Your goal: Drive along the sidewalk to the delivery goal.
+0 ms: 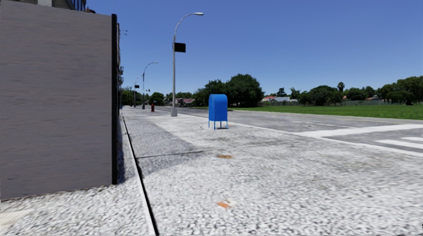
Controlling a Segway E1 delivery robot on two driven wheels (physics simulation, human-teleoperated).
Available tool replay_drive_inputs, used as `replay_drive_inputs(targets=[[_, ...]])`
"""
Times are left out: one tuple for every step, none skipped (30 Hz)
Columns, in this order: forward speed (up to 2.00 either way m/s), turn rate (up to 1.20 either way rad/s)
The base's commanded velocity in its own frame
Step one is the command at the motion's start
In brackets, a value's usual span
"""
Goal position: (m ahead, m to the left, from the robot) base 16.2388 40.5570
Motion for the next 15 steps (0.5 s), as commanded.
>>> replay_drive_inputs(targets=[[2.0,0.28],[2.0,0.28],[2.0,0.3],[2.0,0.3],[2.0,0.3],[2.0,0.3],[2.0,0.3],[2.0,0.3],[2.0,0.3],[2.0,0.3],[2.0,0.3],[2.0,0.3],[2.0,0.31],[2.0,0.46],[2.0,0.46]])
